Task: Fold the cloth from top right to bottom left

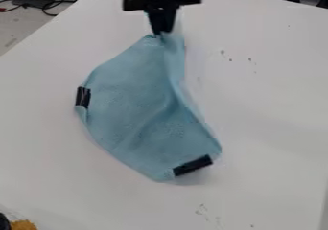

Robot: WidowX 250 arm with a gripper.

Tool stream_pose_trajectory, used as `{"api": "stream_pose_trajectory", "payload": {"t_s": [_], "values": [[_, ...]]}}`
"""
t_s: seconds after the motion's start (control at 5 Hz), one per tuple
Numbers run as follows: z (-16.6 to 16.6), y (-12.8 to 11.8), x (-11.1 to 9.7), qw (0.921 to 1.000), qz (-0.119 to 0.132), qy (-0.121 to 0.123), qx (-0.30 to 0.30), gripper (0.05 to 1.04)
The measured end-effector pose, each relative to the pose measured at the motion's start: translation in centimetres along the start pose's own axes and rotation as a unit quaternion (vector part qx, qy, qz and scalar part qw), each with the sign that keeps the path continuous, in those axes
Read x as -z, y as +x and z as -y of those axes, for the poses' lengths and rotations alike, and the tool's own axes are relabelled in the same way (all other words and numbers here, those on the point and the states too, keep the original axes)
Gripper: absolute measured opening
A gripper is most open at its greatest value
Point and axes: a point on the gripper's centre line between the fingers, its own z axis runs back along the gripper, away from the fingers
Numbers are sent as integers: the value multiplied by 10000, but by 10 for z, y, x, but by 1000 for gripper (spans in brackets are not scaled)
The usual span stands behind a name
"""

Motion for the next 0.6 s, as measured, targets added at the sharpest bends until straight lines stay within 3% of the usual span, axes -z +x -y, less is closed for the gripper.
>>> {"api": "stream_pose_trajectory", "payload": {"t_s": [0.4,0.6], "values": [[-59,-8,-1,9971,-48,-224,-725,166],[-85,-18,13,9957,-251,-306,-833,151]]}}
